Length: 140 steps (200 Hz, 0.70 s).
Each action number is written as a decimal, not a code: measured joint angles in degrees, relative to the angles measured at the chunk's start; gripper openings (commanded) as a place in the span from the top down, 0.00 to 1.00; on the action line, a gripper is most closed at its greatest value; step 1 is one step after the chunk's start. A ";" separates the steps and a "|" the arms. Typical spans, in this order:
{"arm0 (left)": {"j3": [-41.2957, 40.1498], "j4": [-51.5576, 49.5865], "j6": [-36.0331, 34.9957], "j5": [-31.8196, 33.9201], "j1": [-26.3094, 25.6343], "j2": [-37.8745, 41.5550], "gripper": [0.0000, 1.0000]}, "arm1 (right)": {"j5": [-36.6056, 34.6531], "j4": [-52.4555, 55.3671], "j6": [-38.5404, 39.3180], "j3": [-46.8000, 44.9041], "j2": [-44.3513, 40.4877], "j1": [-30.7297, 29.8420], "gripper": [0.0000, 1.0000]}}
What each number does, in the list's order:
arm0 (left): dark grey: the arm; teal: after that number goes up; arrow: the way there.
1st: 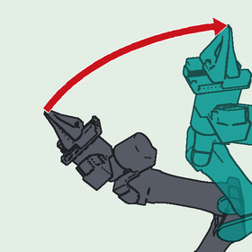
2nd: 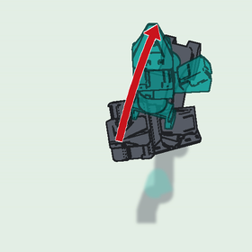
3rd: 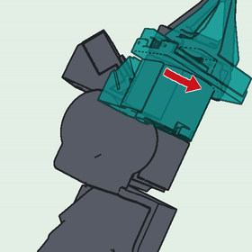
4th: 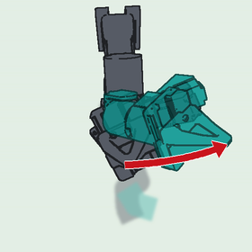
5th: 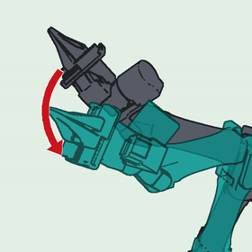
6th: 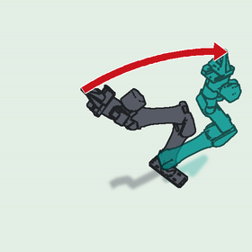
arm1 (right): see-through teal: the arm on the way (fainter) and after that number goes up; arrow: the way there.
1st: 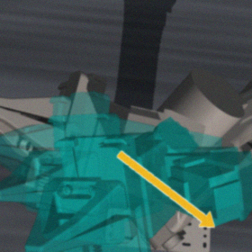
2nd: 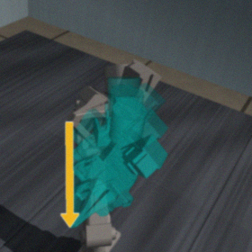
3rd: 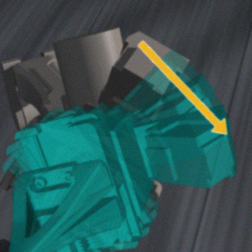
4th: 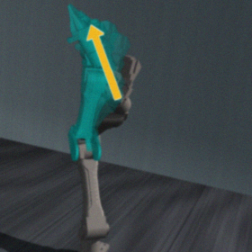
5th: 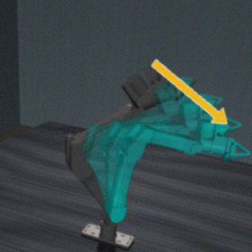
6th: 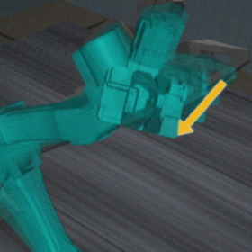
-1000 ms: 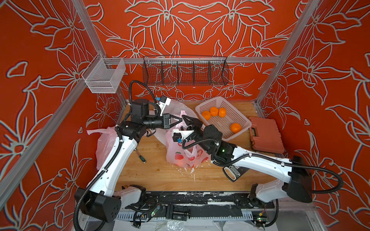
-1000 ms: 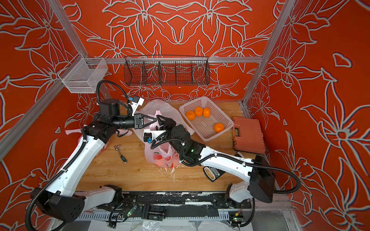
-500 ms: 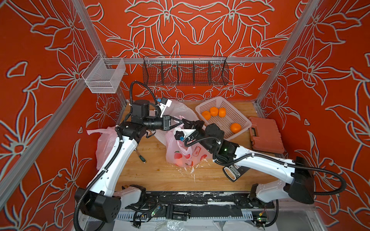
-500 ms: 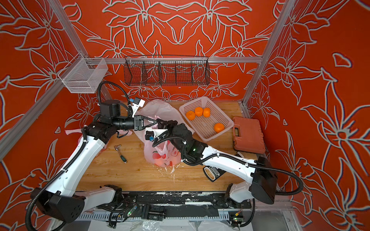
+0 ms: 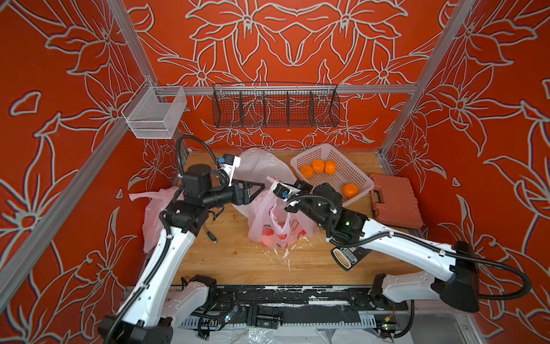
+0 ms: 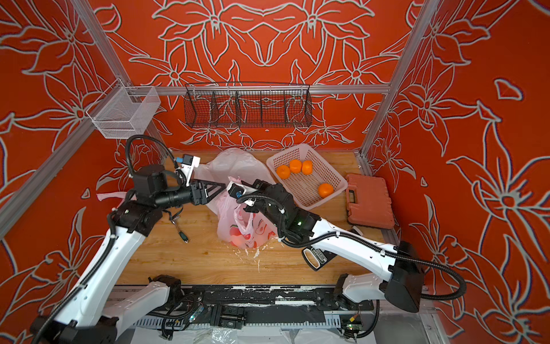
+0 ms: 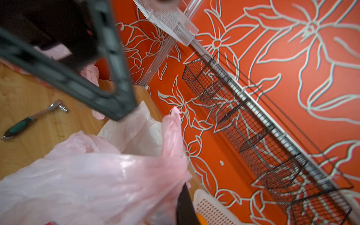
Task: Place the oranges into plastic bags & tie knots
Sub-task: Tie the plastic bag at the center of the board.
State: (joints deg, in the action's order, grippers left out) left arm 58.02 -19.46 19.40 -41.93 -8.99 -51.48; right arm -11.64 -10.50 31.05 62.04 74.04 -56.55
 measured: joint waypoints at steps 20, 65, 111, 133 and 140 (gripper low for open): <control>-9.86 8.72 -1.25 -1.62 -2.08 8.92 0.50 | 2.14 4.22 -7.78 0.00 -0.48 1.38 1.00; -14.21 11.54 -19.65 0.09 -23.08 13.29 0.72 | 9.05 13.66 -21.05 0.90 -0.55 5.38 1.00; -14.32 17.55 -28.28 6.73 -30.56 1.27 0.81 | 13.90 20.65 -27.69 6.19 -0.59 6.82 1.00; -15.04 21.46 -29.88 11.19 -31.74 -4.07 0.91 | 15.58 22.45 -29.35 6.99 -0.70 6.82 1.00; -15.08 22.71 -30.12 12.68 -31.93 -5.31 0.94 | 15.98 22.99 -29.79 7.08 -0.74 6.84 1.00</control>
State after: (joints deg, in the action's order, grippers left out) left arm 42.94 3.25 -10.72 -29.26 -40.93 -56.80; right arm 4.34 12.49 1.26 69.12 73.30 -49.71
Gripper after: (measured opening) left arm 0.118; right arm 0.042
